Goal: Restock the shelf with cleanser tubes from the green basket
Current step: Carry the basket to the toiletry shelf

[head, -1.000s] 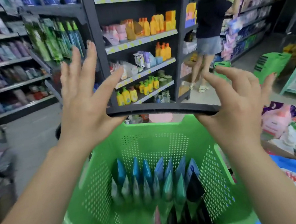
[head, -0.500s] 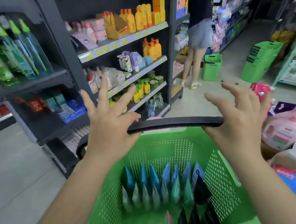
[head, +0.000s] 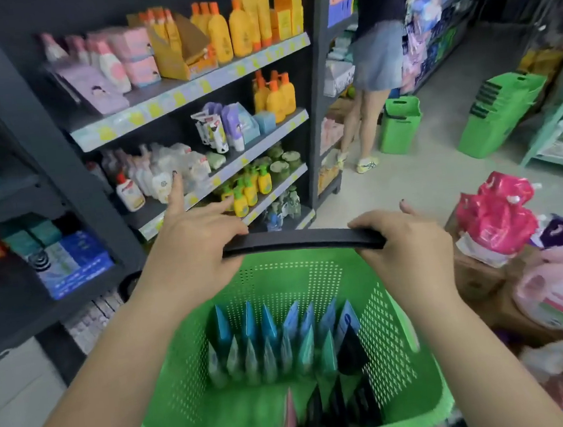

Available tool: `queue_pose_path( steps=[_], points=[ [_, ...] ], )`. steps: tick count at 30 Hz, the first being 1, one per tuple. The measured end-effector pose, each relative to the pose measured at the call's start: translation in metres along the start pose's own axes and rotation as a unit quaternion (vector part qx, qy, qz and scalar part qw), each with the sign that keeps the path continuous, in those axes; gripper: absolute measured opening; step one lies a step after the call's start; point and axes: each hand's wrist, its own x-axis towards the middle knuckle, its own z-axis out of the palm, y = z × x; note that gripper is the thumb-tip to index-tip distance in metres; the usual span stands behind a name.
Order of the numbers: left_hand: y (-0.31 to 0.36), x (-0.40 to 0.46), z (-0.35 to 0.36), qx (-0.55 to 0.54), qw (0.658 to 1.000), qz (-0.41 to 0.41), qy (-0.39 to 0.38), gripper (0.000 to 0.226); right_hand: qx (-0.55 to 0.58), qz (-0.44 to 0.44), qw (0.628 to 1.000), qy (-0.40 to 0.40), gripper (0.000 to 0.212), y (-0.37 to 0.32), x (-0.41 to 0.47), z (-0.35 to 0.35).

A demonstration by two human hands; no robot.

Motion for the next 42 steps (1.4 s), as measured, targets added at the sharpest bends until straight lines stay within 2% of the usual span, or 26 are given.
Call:
queue_pose_path(
  steps=[3,6,10,13,16,19,25,30,36,42],
  points=[
    [-0.019,0.035,0.033,-0.002,0.999,-0.025,-0.027,0.027,0.029,-0.004,0.999,-0.029,0.038,0.031,0.037,0.039],
    [-0.037,0.065,0.064,0.002,0.998,-0.051,-0.045,0.016,0.058,-0.015,0.997,-0.054,0.036,0.059,0.073,0.075],
    [-0.062,0.095,0.098,-0.009,0.988,-0.123,-0.089,0.012,0.115,0.011,0.986,-0.116,0.037,0.082,0.12,0.122],
    [-0.079,0.115,0.12,-0.04,0.977,-0.166,-0.13,0.014,0.133,-0.025,0.981,-0.143,0.036,0.096,0.148,0.154],
    [-0.099,0.132,0.149,-0.07,0.973,-0.167,-0.143,0.017,0.133,-0.053,0.975,-0.172,0.033,0.111,0.174,0.184],
    [-0.119,0.149,0.18,-0.115,0.966,-0.18,-0.144,0.016,0.116,-0.038,0.968,-0.221,0.031,0.123,0.195,0.215],
    [-0.153,0.169,0.238,-0.191,0.936,-0.241,-0.171,0.017,0.114,-0.066,0.942,-0.308,0.038,0.143,0.227,0.273],
    [-0.177,0.179,0.267,-0.203,0.908,-0.301,-0.208,0.018,0.111,-0.045,0.929,-0.35,0.033,0.151,0.25,0.32],
    [-0.191,0.193,0.294,-0.21,0.878,-0.37,-0.22,0.02,0.109,-0.094,0.916,-0.374,0.039,0.164,0.277,0.369],
    [-0.189,0.208,0.318,-0.2,0.852,-0.424,-0.233,0.02,0.125,-0.143,0.884,-0.427,0.037,0.182,0.298,0.402]
  ],
)
